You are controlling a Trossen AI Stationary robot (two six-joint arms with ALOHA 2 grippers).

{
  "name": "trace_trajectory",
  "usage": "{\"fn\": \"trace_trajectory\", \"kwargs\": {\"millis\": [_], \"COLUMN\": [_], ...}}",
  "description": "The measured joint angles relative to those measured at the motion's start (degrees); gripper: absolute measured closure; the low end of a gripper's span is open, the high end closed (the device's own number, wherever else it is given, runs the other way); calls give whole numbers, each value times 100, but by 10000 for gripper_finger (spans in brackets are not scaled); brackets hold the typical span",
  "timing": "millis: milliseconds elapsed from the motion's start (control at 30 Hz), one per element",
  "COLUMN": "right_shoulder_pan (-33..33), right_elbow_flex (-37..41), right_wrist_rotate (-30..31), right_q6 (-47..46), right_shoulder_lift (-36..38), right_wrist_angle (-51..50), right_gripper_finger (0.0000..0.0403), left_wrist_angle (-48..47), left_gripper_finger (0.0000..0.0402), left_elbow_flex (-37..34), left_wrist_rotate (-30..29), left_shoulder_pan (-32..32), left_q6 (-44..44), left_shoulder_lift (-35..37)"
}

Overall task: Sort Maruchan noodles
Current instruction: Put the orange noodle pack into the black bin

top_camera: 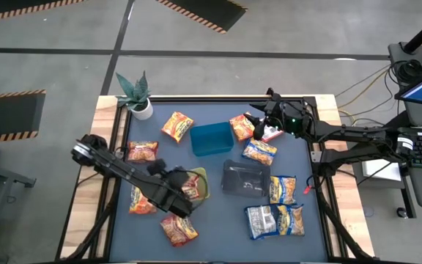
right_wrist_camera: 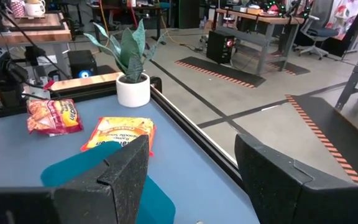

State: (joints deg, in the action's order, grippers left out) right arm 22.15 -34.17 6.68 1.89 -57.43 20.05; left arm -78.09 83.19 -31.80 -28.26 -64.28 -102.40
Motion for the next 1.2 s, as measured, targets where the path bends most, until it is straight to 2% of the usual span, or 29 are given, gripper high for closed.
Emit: {"fn": "trace_trajectory", "kwargs": {"millis": [133, 233, 467, 833, 1000, 1200], "right_shoulder_pan": [0, 0, 0, 0, 0, 0], "right_elbow_flex": [0, 0, 0, 0, 0, 0], "right_wrist_rotate": [2, 4, 21, 100, 98, 91], "right_q6": [-44, -104, -308, -752, -1116, -1627], "right_shoulder_lift": [0, 0, 0, -17, -234, -819], "right_wrist_angle": [0, -2, -1, -86, -242, -168], "right_gripper_finger": [177, 177, 177, 177, 177, 177], "left_wrist_angle": [1278, 1602, 1729, 3727, 4150, 4130], "left_gripper_finger": [402, 402, 402, 401, 401, 401], "left_elbow_flex": [-33, -34, -359, -2693, -3131, -3182], "left_wrist_rotate": [-14, -19, -370, -353, -11, -167], "left_shoulder_pan": [45, 19, 1, 162, 494, 1091], "left_q6": [1930, 2751, 3101, 3389, 4065, 5433], "left_shoulder_lift": [82, 164, 658, 2482, 3109, 3537]}}
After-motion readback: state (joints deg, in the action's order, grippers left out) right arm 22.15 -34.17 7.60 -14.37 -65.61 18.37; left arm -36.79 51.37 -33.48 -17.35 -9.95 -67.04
